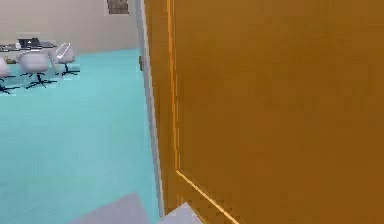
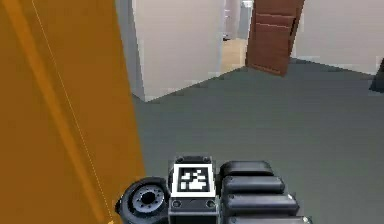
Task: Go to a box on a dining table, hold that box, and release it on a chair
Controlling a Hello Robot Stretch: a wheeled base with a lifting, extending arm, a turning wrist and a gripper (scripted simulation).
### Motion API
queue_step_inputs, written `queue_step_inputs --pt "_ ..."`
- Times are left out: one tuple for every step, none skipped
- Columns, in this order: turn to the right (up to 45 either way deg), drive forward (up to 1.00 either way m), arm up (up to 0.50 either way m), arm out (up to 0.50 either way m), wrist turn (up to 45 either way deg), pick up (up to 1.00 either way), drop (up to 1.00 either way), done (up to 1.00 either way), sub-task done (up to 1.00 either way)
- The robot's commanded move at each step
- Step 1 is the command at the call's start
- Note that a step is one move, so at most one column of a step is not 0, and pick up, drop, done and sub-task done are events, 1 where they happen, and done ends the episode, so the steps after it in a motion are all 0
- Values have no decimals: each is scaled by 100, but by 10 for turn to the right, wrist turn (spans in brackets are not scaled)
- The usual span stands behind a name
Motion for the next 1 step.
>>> queue_step_inputs --pt "-450 0 0 0 0 0 0 0 0"
